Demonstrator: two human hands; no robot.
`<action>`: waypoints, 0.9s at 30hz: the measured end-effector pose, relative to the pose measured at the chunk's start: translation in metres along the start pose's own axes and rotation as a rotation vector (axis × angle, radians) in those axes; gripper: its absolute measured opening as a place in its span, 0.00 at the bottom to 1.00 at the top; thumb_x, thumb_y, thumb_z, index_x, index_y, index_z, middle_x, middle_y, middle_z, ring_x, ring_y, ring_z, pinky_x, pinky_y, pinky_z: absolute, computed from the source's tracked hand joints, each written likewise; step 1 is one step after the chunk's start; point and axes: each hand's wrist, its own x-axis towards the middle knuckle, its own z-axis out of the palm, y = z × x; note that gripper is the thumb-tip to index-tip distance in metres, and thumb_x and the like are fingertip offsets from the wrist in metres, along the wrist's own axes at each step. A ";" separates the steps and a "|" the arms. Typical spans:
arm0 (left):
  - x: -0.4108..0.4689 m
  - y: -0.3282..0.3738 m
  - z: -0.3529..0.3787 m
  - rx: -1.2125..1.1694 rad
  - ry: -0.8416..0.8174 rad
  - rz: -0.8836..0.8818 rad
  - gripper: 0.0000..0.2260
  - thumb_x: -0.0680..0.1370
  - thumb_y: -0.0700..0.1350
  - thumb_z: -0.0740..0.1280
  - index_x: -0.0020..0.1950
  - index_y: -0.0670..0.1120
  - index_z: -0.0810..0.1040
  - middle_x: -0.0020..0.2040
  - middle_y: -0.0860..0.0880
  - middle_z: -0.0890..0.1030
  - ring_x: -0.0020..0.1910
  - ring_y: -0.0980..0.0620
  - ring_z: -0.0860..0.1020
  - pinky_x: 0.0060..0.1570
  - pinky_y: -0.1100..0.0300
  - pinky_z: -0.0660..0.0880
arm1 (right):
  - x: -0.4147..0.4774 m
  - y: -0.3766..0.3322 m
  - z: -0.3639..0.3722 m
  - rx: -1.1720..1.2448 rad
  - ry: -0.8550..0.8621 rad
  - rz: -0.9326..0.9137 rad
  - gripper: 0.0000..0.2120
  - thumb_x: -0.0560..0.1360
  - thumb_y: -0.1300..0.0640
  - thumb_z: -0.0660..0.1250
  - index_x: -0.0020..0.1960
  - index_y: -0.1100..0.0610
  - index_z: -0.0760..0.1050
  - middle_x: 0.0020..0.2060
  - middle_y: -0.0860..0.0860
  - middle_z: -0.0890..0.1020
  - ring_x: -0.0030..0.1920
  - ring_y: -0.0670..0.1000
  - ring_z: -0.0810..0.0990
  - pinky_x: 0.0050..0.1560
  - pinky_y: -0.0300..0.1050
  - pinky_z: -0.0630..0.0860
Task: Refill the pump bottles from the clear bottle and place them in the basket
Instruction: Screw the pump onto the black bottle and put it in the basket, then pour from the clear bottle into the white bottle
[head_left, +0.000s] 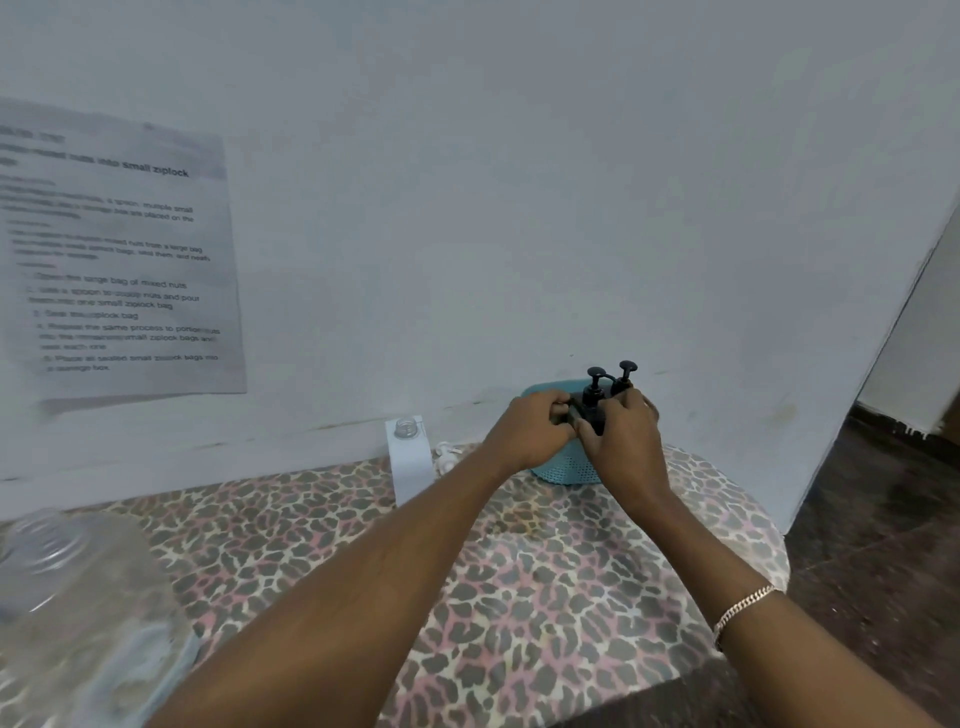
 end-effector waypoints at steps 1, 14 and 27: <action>-0.010 -0.001 -0.004 -0.012 0.032 0.017 0.25 0.80 0.40 0.70 0.77 0.44 0.73 0.71 0.47 0.79 0.71 0.51 0.77 0.70 0.57 0.74 | -0.006 -0.005 -0.001 0.021 0.019 -0.018 0.11 0.78 0.54 0.72 0.52 0.62 0.80 0.57 0.59 0.76 0.56 0.61 0.77 0.55 0.55 0.78; -0.180 -0.046 -0.055 -0.088 0.456 0.047 0.17 0.82 0.44 0.70 0.71 0.47 0.77 0.64 0.52 0.82 0.61 0.60 0.80 0.60 0.69 0.77 | -0.086 -0.111 0.011 0.370 0.004 -0.164 0.19 0.79 0.50 0.71 0.64 0.62 0.79 0.58 0.54 0.78 0.56 0.54 0.81 0.54 0.51 0.79; -0.307 -0.083 -0.102 0.336 0.901 0.236 0.13 0.81 0.41 0.70 0.65 0.42 0.80 0.58 0.47 0.83 0.59 0.50 0.82 0.59 0.54 0.80 | -0.117 -0.183 0.057 0.286 -0.134 -0.145 0.30 0.79 0.46 0.70 0.73 0.62 0.68 0.66 0.59 0.73 0.63 0.59 0.74 0.59 0.52 0.76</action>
